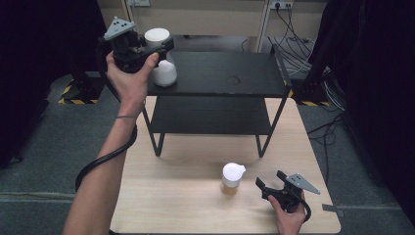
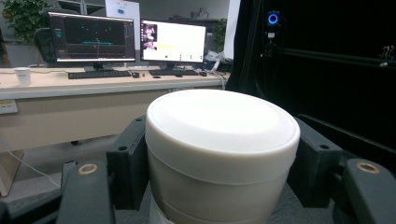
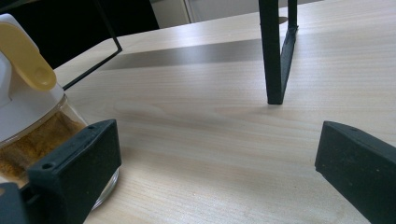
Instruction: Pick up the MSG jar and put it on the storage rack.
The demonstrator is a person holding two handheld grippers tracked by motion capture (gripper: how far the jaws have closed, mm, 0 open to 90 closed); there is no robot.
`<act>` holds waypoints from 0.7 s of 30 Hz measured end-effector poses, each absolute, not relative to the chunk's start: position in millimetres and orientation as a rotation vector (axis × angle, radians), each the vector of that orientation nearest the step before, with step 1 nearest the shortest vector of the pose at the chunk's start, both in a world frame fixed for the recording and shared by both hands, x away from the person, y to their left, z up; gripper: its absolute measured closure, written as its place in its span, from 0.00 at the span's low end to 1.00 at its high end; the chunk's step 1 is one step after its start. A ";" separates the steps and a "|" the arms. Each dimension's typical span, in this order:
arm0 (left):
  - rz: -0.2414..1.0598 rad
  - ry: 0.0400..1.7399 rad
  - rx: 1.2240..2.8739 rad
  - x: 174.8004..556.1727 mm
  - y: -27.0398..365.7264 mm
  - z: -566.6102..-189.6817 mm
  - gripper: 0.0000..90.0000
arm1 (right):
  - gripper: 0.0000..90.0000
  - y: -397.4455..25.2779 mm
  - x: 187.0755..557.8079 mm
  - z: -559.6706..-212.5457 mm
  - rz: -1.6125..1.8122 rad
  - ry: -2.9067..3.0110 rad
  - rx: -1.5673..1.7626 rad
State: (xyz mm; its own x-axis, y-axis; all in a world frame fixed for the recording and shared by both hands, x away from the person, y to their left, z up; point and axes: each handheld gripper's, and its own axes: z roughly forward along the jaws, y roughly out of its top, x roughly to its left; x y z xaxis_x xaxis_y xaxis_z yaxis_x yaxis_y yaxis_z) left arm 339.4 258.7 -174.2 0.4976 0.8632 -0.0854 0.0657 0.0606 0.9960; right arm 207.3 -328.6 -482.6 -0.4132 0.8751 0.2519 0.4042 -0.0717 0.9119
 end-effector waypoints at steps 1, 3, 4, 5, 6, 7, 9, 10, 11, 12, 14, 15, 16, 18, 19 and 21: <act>0.744 0.881 1.396 339.1 258.1 -173.8 0.36 | 0.01 -328.6 207.5 -482.6 1.490 1.787 1.371; 0.750 0.878 1.401 338.3 256.6 -173.2 0.36 | 0.01 -328.3 207.5 -482.3 1.487 1.789 1.370; 0.759 0.873 1.406 338.0 255.5 -173.2 0.36 | 0.01 -328.2 207.3 -482.4 1.487 1.788 1.369; 0.764 0.869 1.409 337.9 254.9 -173.3 0.36 | 0.01 -328.0 207.0 -482.5 1.488 1.786 1.369; 0.766 0.870 1.409 337.9 254.0 -173.4 0.36 | 0.01 -328.0 206.9 -482.6 1.488 1.786 1.369; 0.763 0.874 1.407 338.2 253.5 -173.2 0.36 | 0.01 -328.2 207.0 -482.6 1.489 1.787 1.368; 0.754 0.882 1.402 338.9 253.8 -172.9 0.35 | 0.01 -328.0 207.0 -482.5 1.488 1.788 1.368; 0.751 0.889 1.399 339.2 253.7 -172.5 0.34 | 0.01 -328.1 207.1 -482.5 1.488 1.788 1.367; 0.753 0.893 1.393 339.2 253.1 -172.9 0.30 | 0.01 -328.2 207.0 -482.6 1.489 1.787 1.367; 0.757 0.897 1.383 339.0 251.9 -173.9 0.28 | 0.01 -328.4 207.0 -482.7 1.491 1.787 1.368; 0.754 0.898 1.374 339.6 250.9 -174.4 0.19 | 0.01 -328.7 207.3 -482.7 1.492 1.788 1.369; 0.753 0.893 1.366 339.8 250.7 -175.5 0.15 | 0.01 -328.6 207.3 -482.7 1.491 1.789 1.368; 0.753 0.888 1.363 340.1 250.8 -175.9 0.12 | 0.01 -328.7 207.4 -482.7 1.492 1.789 1.367; 0.764 0.879 1.358 338.8 250.0 -175.7 0.07 | 0.01 -328.6 207.3 -482.7 1.491 1.790 1.366; 0.773 0.882 1.350 337.3 248.4 -176.0 0.05 | 0.01 -328.5 207.2 -482.6 1.490 1.790 1.365; 0.792 0.886 1.342 334.0 246.5 -175.2 0.00 | 0.01 -328.6 207.1 -482.8 1.492 1.789 1.364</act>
